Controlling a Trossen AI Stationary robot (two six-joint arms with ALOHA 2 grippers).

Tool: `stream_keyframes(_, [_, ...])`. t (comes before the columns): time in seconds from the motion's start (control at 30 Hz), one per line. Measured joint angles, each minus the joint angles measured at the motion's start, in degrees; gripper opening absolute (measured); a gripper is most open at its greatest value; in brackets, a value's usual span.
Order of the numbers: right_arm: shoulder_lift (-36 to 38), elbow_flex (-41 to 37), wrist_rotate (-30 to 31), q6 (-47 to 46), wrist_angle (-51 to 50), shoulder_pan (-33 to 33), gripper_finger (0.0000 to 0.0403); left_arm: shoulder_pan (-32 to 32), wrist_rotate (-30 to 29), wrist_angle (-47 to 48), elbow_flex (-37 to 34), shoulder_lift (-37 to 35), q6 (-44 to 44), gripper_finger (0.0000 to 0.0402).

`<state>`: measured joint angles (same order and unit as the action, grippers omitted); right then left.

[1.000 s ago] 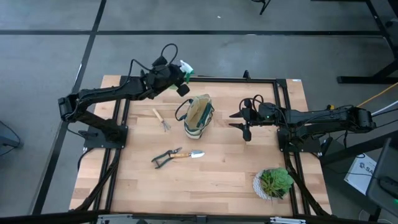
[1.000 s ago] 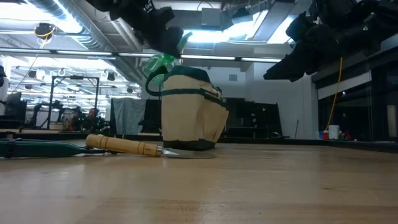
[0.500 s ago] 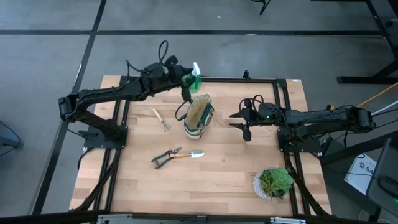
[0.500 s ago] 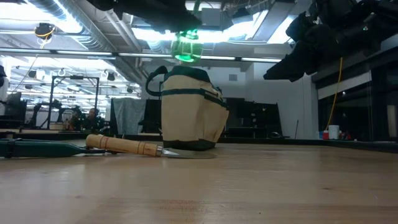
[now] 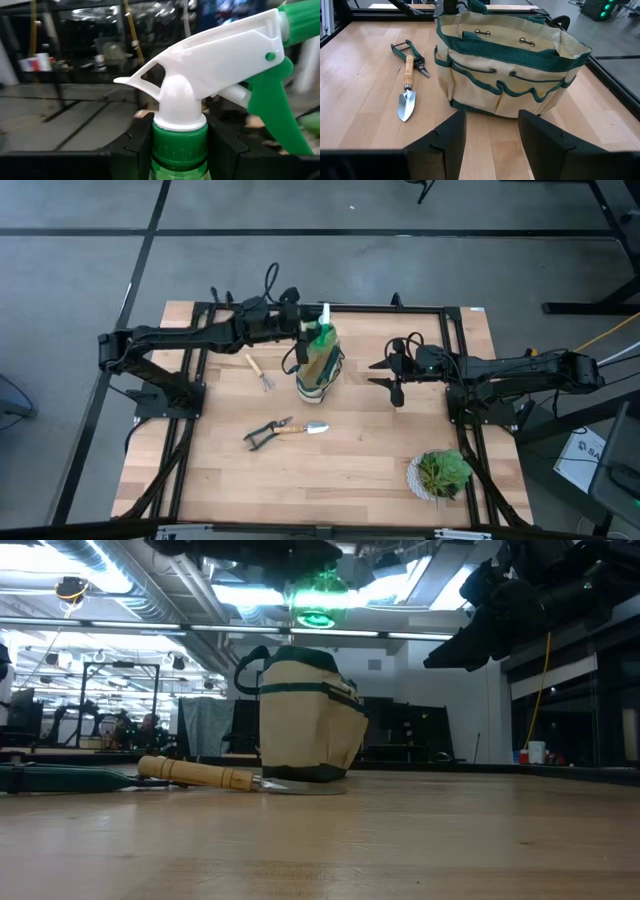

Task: Pick & Place Garden tools in Gardening bag
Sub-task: Put the green spray bottle into the gardening bag

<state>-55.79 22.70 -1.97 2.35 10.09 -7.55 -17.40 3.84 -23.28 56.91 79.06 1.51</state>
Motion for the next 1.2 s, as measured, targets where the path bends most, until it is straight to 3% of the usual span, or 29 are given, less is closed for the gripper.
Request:
stream_keyframes(0.17, [0.0, 0.0, -0.1, 0.0, 0.0, 0.0, 0.0181, -1.3, 4.6, -21.2, -11.3, -1.6, -8.9, 0.0130])
stream_keyframes(0.27, [0.0, 0.0, -0.2, 0.0, 0.0, 0.0, 0.0181, -2.5, 5.2, -26.6, -15.9, -2.4, -13.7, 0.0130])
stream_keyframes(0.43, [0.0, 0.0, -0.2, 0.0, 0.0, 0.0, 0.0181, -1.9, 7.7, -27.0, -16.7, -2.8, -16.2, 0.0130])
stream_keyframes(0.7, [0.0, 0.0, -0.2, 0.0, 0.0, 0.0, 0.0181, 0.7, 0.1, -21.4, -16.7, -2.6, -17.6, 0.0130])
stream_keyframes(1.2, [0.0, 0.0, -0.1, 0.0, 0.0, 0.0, 0.0181, 2.7, -11.9, -22.4, -16.7, 5.7, -24.8, 0.0138])
